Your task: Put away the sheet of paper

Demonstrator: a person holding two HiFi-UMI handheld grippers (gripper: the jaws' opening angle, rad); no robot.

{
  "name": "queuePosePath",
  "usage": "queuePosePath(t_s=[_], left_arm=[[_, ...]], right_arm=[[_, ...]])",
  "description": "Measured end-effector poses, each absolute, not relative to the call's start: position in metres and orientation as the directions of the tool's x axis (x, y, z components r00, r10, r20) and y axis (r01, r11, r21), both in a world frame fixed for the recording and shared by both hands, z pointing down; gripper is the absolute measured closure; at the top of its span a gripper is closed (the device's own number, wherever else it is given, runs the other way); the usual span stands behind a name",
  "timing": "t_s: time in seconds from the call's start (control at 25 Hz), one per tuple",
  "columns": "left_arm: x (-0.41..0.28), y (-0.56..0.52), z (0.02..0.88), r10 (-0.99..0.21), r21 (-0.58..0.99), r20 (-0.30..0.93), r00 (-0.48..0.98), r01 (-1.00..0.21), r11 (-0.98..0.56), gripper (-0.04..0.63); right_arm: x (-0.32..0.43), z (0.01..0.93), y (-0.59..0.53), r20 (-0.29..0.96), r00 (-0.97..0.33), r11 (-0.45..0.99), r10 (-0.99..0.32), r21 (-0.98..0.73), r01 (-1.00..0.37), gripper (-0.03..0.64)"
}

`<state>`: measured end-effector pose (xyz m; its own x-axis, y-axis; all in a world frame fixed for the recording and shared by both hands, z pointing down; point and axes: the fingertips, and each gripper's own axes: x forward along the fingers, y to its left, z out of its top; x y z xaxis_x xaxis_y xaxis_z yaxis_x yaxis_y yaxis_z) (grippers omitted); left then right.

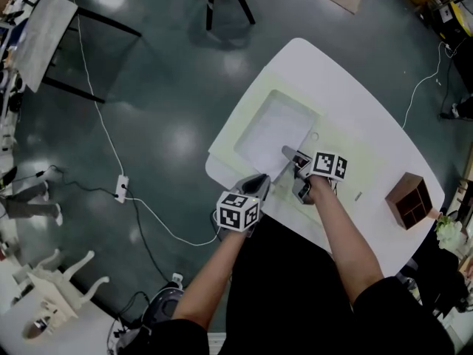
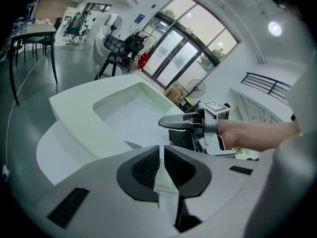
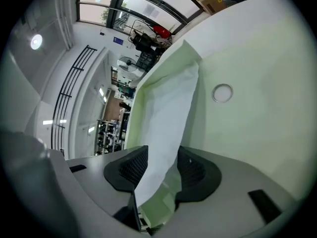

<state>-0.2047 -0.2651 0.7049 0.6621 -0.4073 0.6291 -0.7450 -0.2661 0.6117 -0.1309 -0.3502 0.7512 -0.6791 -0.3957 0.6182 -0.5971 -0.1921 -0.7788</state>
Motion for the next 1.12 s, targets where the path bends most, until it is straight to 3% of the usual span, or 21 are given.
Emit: queuePosePath(t_s=[0.48,0.72,1.12], left_arm=[[-0.200,-0.260,0.713,-0.386,0.600,0.655,0.649,-0.758,-0.256,0.568],[-0.198,-0.257,0.715,-0.386,0.604,0.653,0.651,-0.756,-0.252,0.568],[-0.195,-0.259,0.700,-0.407,0.609,0.621,0.670,-0.739,-0.287,0.568]], right_arm=[[-0.148,0.769,-0.307,0.716,-0.652,-0.130,-0.250,-0.692,-0.710,0.468],[-0.149,0.773,-0.305,0.760,-0.611,-0.019,-0.222,-0.630,-0.777,0.483],[-0.125,0.744,-0.295,0.741,-0.612,-0.032,-0.276,-0.644,-0.765,0.463]])
